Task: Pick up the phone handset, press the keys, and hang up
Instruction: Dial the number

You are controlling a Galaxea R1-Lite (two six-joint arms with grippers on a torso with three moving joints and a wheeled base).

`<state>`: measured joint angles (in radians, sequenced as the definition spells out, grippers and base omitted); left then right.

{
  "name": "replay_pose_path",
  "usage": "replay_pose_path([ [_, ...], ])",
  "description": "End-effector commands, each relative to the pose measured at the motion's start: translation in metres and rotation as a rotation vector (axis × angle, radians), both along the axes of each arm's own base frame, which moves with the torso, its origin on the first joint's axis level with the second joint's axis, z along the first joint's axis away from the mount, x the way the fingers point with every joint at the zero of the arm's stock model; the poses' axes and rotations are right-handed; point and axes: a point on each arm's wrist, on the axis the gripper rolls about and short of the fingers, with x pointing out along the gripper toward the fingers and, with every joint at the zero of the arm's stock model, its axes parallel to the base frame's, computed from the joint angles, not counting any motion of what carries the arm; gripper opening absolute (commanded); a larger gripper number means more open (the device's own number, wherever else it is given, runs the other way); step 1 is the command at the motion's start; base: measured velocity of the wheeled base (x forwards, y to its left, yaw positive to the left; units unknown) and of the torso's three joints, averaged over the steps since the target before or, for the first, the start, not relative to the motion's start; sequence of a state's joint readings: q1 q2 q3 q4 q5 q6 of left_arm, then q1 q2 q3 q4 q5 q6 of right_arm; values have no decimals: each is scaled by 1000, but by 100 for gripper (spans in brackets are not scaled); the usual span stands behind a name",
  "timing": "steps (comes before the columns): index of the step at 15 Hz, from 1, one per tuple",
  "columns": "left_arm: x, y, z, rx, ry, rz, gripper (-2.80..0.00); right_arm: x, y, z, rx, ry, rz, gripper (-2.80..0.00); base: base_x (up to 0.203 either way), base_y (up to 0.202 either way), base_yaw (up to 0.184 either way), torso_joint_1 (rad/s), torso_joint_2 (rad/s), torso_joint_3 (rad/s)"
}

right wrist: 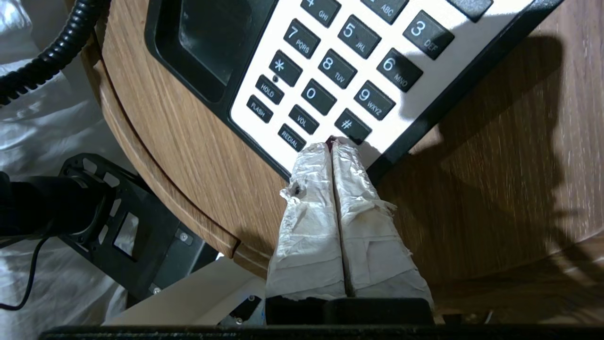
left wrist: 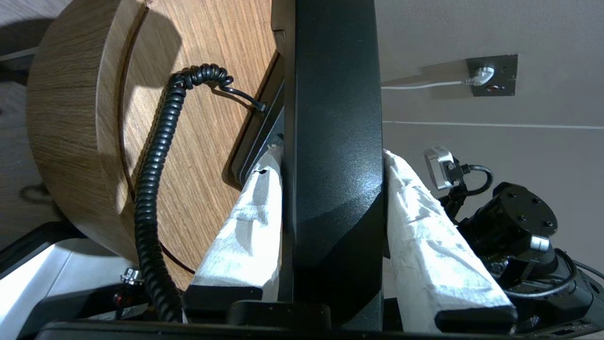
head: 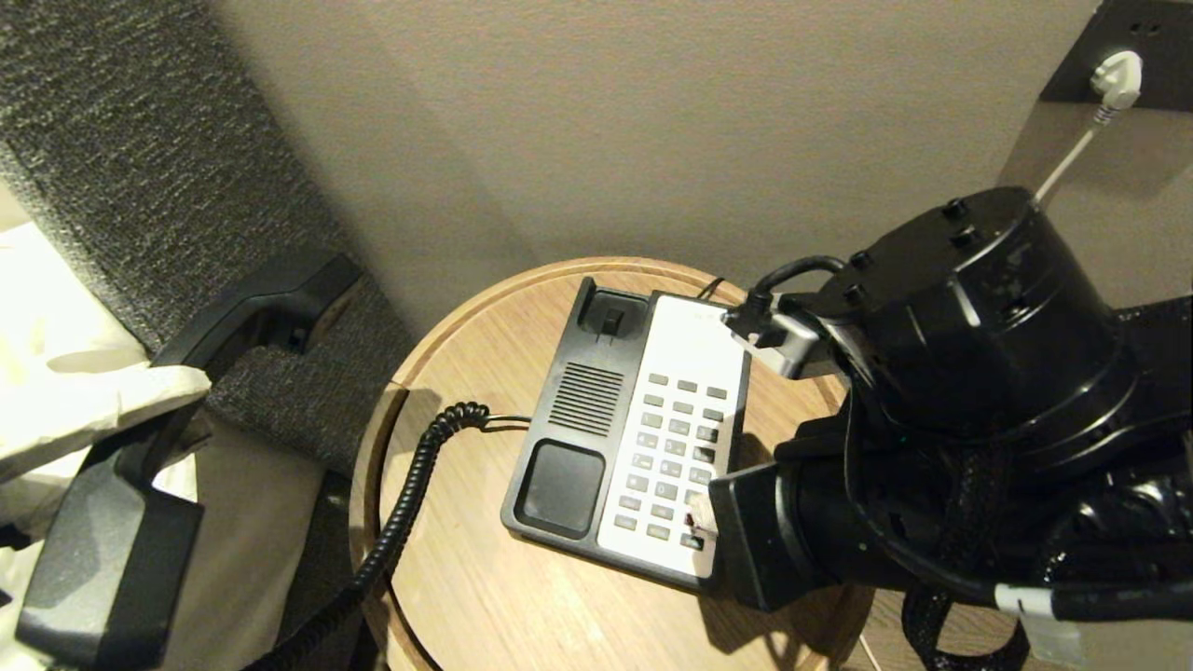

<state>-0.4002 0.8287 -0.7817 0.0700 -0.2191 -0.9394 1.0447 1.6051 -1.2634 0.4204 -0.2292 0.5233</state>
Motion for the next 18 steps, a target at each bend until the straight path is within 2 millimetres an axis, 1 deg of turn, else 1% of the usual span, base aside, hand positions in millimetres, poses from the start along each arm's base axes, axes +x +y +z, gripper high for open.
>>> replay_pose_path([
  [1,0,0,2,-9,-11,-1,-280,-3,-1,2,3,-5,5,-280,0,0,0,0,0,0],
  [4,-3,1,3,-16,-26,-1,-280,-3,-2,-1,-7,1,7,-280,0,0,0,0,0,0],
  [8,-1,0,4,-14,-27,-2,-280,-1,2,-5,-13,6,11,-280,0,0,0,0,0,0],
  [12,1,-1,1,-8,-11,-6,-280,-7,6,-9,-22,18,34,-280,0,0,0,0,0,0],
  [14,1,-1,1,-8,-11,-6,-280,-7,8,-11,-28,20,38,-280,0,0,0,0,0,0],
  [18,1,-1,-4,-2,1,-8,-280,-8,6,-17,-50,29,37,-280,0,0,0,0,0,0],
])
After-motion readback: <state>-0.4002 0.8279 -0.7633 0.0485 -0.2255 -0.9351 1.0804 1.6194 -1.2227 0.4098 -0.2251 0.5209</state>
